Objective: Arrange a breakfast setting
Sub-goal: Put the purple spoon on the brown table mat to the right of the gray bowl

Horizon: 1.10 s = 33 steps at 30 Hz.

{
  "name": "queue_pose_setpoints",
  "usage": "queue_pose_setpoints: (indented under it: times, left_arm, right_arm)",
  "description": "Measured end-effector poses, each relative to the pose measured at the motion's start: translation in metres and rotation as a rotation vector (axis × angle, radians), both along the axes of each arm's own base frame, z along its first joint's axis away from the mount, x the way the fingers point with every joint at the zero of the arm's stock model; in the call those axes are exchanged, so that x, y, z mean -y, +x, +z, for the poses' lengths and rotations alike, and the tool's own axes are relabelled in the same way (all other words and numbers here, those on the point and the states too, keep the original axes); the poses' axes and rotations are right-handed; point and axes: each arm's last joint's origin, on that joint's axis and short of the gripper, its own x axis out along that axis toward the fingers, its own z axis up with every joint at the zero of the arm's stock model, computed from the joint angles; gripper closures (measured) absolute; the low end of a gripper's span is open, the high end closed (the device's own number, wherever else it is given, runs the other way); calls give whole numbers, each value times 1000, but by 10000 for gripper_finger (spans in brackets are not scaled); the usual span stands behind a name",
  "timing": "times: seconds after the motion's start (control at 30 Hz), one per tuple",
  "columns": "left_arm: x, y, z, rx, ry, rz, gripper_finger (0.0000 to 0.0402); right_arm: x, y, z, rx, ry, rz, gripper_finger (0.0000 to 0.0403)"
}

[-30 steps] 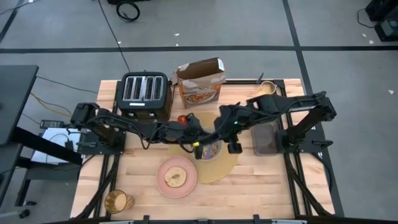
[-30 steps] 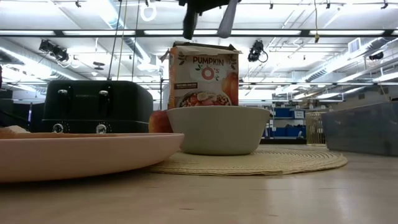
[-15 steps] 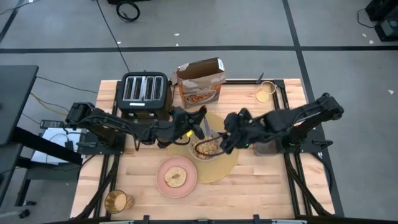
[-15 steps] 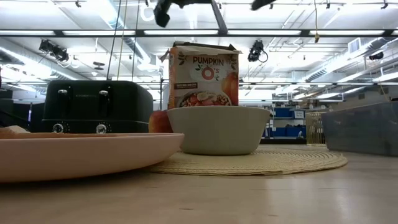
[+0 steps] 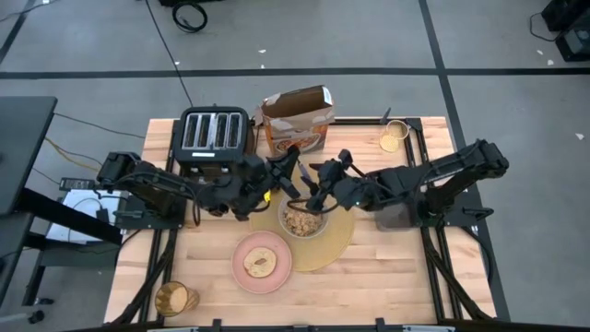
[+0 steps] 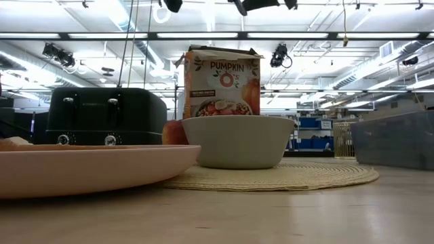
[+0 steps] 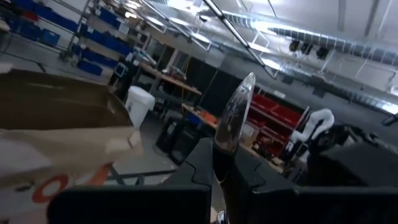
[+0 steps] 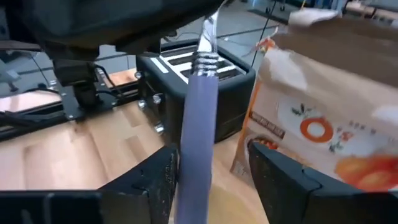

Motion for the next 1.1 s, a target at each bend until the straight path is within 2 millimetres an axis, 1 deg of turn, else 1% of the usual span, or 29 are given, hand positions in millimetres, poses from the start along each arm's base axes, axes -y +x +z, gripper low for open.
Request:
queue_pose_setpoints:
  times: [0.2, 0.3, 0.47, 0.77, 0.9, 1.03, 1.1]
  left_arm:
    - [-9, 0, 3, 34, -10, 30, 383]
    - [-14, 1, 2, 45, -21, 39, 383]
    - [-19, 2, 2, 51, -27, 51, 375]
    - [-18, 2, 2, 43, -10, 29, 362]
    - [-14, -4, 8, 1, 21, -6, 325]
    - [-10, -13, 15, -46, 27, -30, 268]
    - [-6, -20, 18, -100, 44, -47, 238]
  right_arm:
    - [15, 5, 4, -11, -57, 3, 250]
    - [19, 6, 3, -18, -61, -2, 276]
    - [23, 6, 3, -12, -44, -5, 332]
    - [23, 6, 3, 14, 1, -11, 334]
    - [21, 5, 7, 33, 27, -11, 334]
    - [19, 3, 15, 53, 74, -28, 334]
    - [17, 1, 18, 57, 114, -45, 334]
